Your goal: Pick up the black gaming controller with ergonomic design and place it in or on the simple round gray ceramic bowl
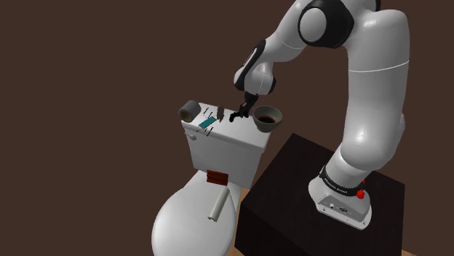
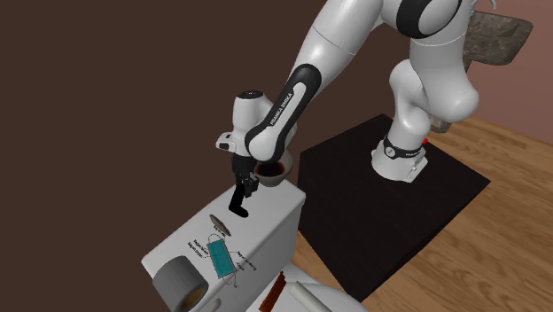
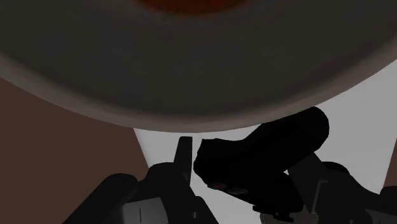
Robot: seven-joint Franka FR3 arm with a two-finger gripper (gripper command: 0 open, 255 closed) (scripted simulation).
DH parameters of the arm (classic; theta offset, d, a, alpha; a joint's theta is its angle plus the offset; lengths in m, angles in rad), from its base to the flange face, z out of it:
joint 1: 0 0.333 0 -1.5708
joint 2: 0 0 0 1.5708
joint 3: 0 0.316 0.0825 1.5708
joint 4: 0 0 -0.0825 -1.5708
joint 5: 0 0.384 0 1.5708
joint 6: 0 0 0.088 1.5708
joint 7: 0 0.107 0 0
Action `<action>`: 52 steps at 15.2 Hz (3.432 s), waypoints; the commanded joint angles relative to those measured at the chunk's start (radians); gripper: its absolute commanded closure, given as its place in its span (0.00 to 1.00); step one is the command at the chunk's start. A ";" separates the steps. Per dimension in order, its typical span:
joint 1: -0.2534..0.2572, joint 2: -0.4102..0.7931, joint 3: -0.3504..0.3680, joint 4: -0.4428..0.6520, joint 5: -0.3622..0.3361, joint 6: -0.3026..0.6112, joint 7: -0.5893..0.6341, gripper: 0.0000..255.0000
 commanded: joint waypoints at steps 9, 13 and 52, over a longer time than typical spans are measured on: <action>0.061 -0.123 -0.085 -0.026 -0.125 -0.091 0.109 1.00; 0.080 -0.171 -0.113 -0.030 -0.178 -0.129 0.154 1.00; 0.038 -0.389 -0.300 -0.361 -0.144 -0.050 -0.145 1.00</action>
